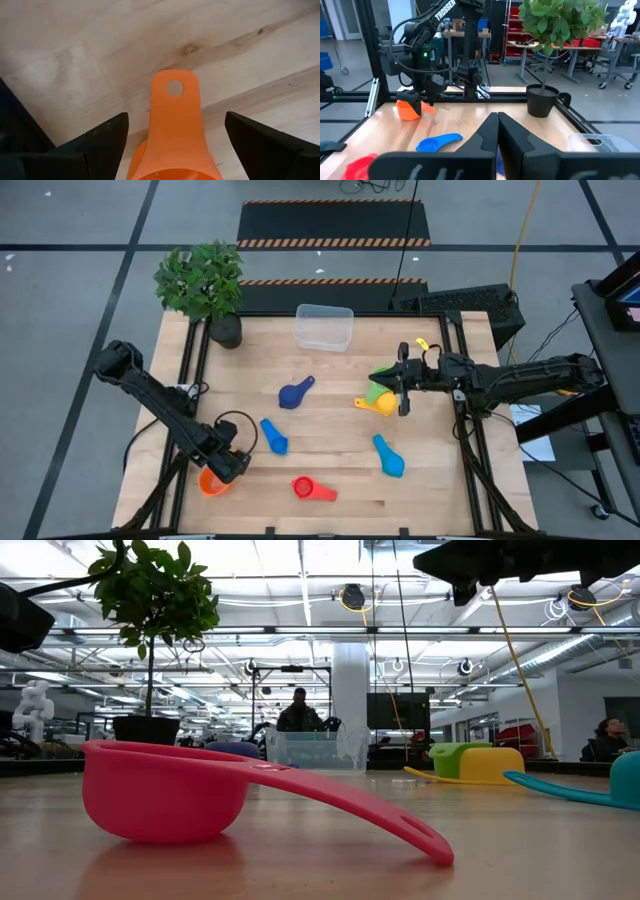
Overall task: Nest measuring cups in basket
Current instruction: Move the orange measuring cup to the center of the table
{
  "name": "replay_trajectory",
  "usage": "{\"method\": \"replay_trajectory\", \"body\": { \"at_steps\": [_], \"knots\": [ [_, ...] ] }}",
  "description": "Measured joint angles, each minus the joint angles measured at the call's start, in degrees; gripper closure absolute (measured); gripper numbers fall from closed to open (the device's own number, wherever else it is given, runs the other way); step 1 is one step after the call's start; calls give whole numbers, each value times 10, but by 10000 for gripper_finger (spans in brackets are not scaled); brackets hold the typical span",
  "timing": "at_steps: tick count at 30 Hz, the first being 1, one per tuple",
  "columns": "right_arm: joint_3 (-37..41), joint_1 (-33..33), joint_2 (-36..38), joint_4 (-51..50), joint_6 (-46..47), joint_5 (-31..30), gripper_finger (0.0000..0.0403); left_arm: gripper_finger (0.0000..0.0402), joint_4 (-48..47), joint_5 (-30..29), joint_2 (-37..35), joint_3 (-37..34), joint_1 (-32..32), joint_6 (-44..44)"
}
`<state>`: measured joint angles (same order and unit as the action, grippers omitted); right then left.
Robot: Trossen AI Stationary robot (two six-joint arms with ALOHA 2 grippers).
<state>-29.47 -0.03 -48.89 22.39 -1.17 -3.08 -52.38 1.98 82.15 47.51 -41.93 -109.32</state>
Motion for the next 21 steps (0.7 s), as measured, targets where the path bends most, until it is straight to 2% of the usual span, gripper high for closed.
{"method": "replay_trajectory", "body": {
  "at_steps": [10,21],
  "knots": [
    [0,0,0,1,-8,1,403,67,0,-5,8,0,-10,2],
    [0,1,0,-9,16,1,403,67,-11,-6,19,-1,-11,52]
  ]
}}
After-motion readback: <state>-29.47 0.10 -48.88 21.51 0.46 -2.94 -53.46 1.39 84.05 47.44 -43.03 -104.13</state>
